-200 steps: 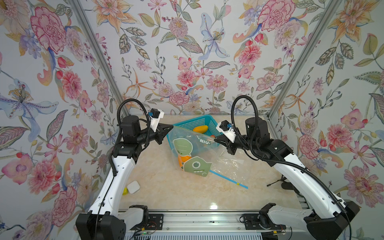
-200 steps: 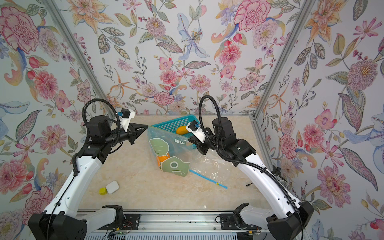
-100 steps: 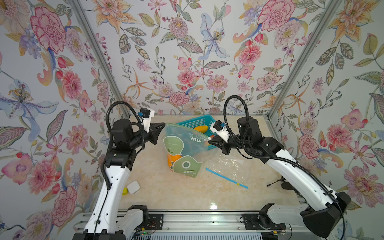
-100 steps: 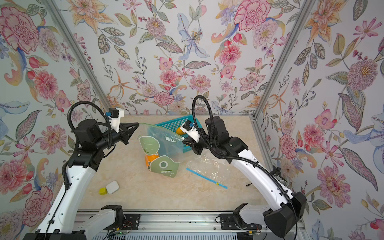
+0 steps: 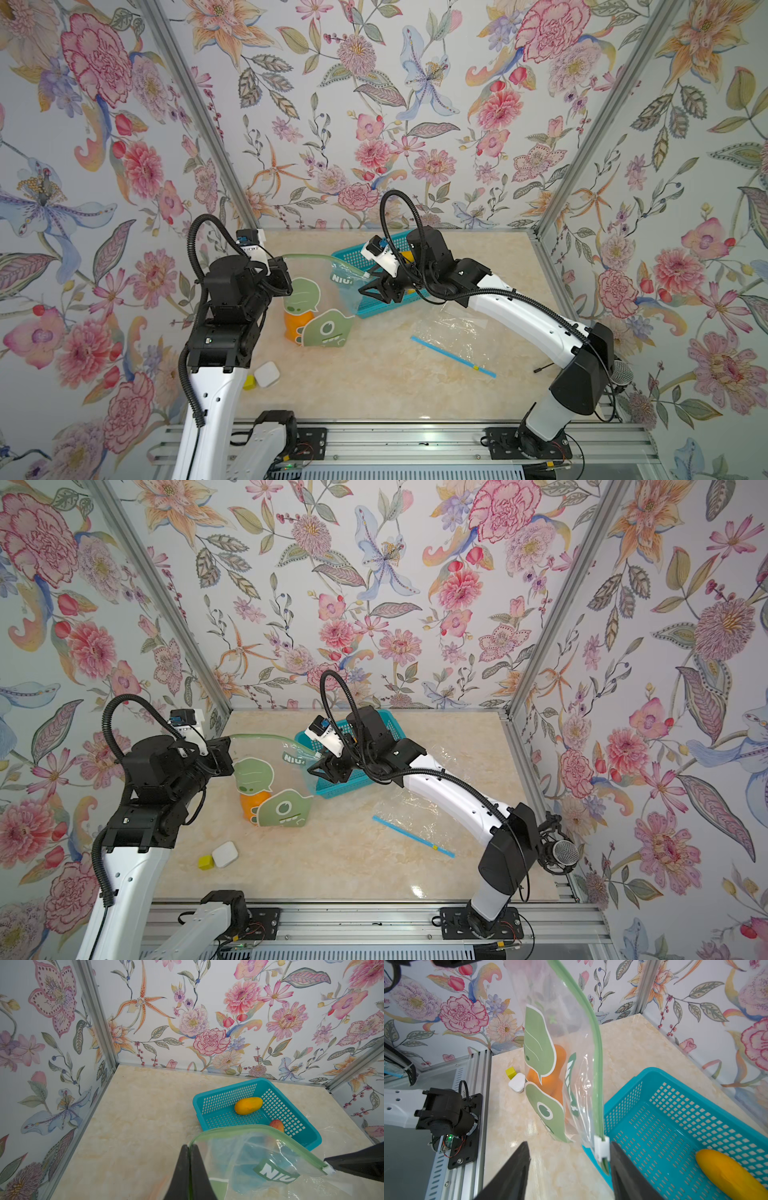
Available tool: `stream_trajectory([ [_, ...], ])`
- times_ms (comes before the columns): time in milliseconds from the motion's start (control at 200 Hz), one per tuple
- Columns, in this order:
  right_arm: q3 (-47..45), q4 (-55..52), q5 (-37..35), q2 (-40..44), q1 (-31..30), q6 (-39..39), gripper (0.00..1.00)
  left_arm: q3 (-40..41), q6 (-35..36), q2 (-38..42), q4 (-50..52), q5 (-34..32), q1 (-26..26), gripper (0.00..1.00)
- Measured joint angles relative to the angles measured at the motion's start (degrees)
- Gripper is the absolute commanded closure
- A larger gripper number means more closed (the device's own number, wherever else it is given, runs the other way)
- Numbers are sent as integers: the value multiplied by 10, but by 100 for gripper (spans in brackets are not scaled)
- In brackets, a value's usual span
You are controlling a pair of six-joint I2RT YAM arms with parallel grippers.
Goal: Place the mango in a zip-top bag and seal the zipper
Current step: Place the zipper food storage bag at the center of the board.
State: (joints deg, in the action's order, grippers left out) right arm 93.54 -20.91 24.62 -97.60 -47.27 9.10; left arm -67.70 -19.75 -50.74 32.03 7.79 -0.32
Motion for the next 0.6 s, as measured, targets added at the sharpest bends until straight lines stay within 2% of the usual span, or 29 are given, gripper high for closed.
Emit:
stream_trajectory([
  [60,2,5,-19,-5,6,-16,19,1,-8,-2,4,-12,7,100],
  [160,2,19,-45,-3,23,-40,19,20,-22,0,-13,-21,19,100],
  [250,2,29,-63,0,37,-59,10,50,-38,-3,-37,-25,35,100],
  [596,-49,50,-184,75,61,-108,8,171,-108,-25,-140,-30,146,100],
])
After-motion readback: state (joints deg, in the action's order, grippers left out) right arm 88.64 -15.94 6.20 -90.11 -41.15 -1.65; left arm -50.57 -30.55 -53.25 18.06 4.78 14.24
